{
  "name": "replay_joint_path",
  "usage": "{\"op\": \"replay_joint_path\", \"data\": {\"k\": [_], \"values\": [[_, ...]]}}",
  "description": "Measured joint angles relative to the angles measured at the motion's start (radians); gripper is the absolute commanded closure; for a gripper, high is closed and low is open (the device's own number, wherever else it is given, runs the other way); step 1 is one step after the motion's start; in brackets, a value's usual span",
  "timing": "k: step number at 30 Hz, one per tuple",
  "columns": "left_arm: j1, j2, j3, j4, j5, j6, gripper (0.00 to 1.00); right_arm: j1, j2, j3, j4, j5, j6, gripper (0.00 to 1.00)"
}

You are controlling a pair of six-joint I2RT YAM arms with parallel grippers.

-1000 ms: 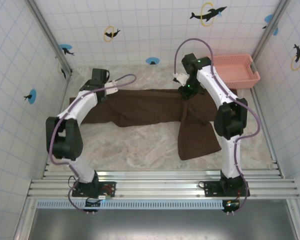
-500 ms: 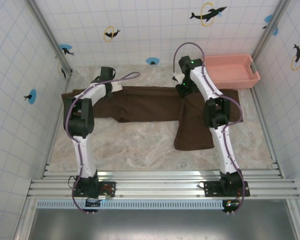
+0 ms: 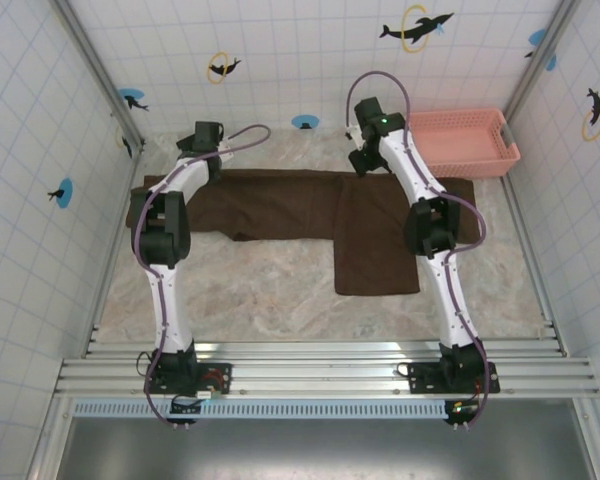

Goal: Roll up the long pants

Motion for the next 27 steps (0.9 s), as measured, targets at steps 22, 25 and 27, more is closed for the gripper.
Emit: {"op": "replay_joint_path", "data": {"k": [22,25,27], "values": [[-0.053,-0.164,-0.187,-0.219,-0.198,-0.304,0.03,0.417,-0.695,-1.250,0.096,-0.163,0.227,0.38],[-0.053,-0.171,-0.258,-0.247,-0.196,-0.347,0.03,0.429,-0.694,-1.312,0.144,-0.177,0.262,0.38],[-0.051,-0.174,-0.279,-0.271,-0.196,-0.366,0.03,0.432,-0.692,-1.331,0.172,-0.181,0.280,0.39]]}}
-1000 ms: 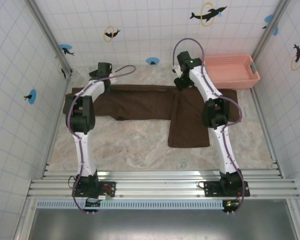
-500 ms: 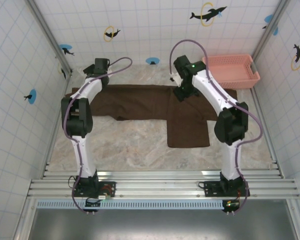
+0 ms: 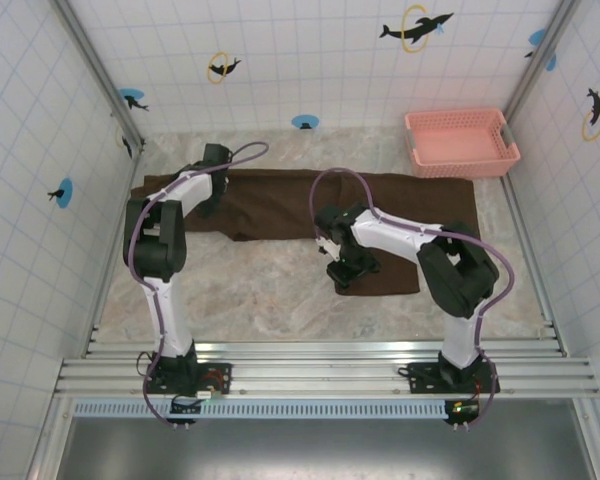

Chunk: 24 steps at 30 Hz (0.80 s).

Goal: Roll up the long pants

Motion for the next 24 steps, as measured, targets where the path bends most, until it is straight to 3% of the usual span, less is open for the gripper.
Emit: {"op": "replay_joint_path", "data": {"k": [6,13,16,20,24], "values": [[0.000,-0.015,-0.001,-0.021,0.002,-0.024,0.03,0.010,0.031,-0.016,0.055,-0.014,0.028,0.43],[0.000,-0.027,-0.001,-0.021,0.002,-0.024,0.03,0.016,0.046,0.000,0.056,-0.014,0.047,0.82],[0.000,-0.028,-0.001,-0.020,0.002,-0.021,0.03,-0.005,0.031,-0.001,0.048,0.016,0.050,0.90],[0.000,-0.029,-0.002,-0.017,0.004,-0.005,0.03,-0.113,-0.069,0.005,-0.008,0.091,0.042,0.93],[0.005,-0.032,-0.007,-0.011,0.009,0.015,0.03,-0.317,-0.215,0.096,-0.071,0.163,0.013,0.92]]}}
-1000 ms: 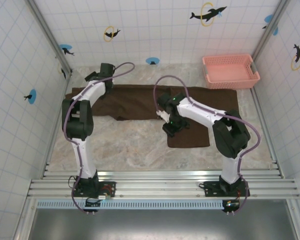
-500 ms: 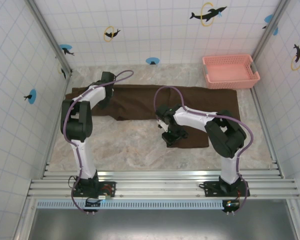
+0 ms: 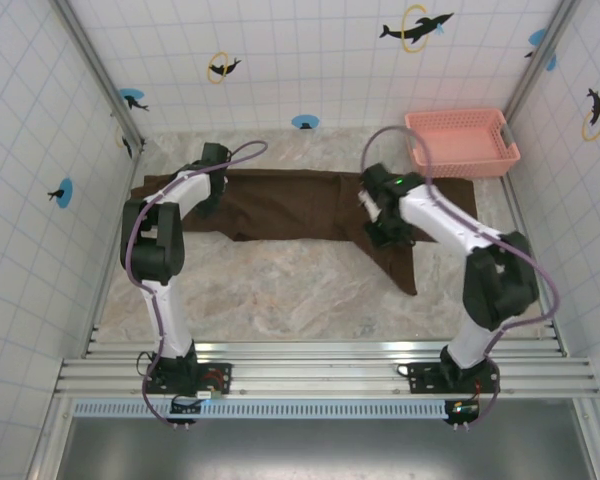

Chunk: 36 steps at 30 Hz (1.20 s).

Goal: Roll up the long pants

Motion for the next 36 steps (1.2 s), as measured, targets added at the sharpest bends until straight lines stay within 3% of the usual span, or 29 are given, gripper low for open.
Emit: {"op": "replay_joint_path", "data": {"k": [5,9,20,21,23,27,36], "values": [[0.022,-0.002,-0.001,0.002,0.009,0.026,0.03,-0.235,0.000,0.162,-0.011,0.079,-0.071,0.92],[0.046,-0.002,-0.001,0.003,0.016,0.037,0.03,-0.351,0.158,0.315,-0.017,0.117,-0.114,0.92],[0.102,0.006,0.016,0.002,0.024,0.052,0.03,-0.467,0.631,0.823,-0.105,0.261,-0.211,0.89],[0.108,0.011,0.026,0.002,0.024,0.056,0.03,-0.475,0.672,0.878,-0.119,0.273,-0.216,0.87],[0.119,0.020,0.046,0.002,0.024,0.061,0.03,-0.489,0.745,0.976,-0.150,0.296,-0.220,0.63],[0.138,0.037,0.074,0.002,0.023,0.066,0.03,-0.518,0.842,1.094,-0.191,0.347,-0.216,0.38],[0.166,0.112,0.135,0.002,0.011,0.070,0.03,-0.533,0.793,1.044,-0.238,0.372,-0.169,0.30]]}}
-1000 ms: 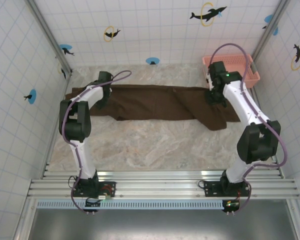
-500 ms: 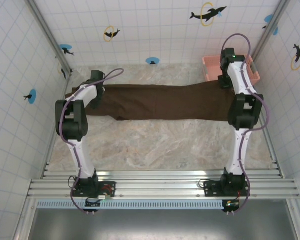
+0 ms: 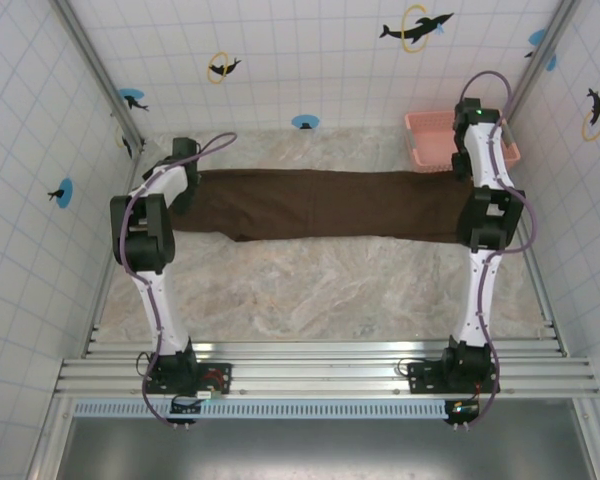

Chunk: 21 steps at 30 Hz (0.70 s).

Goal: Roll up the long pants

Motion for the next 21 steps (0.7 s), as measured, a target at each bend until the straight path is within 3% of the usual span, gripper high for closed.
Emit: {"op": "replay_joint_path", "data": {"k": [6,10,16,21], "values": [[0.010,0.010,0.040,0.000,-0.020,0.000,0.03,0.008,-0.224,-0.303,0.006,-0.152,0.069,0.30],[0.010,0.029,0.068,0.001,-0.022,0.000,0.03,0.063,-0.250,-0.415,0.017,-0.226,0.103,0.30],[0.010,0.075,0.087,-0.011,-0.019,-0.008,0.03,0.183,-0.067,-0.319,0.050,-0.324,0.129,0.30],[0.010,0.108,0.109,-0.049,-0.035,-0.036,0.03,0.172,0.018,-0.217,0.032,-0.371,0.135,0.31]]}}
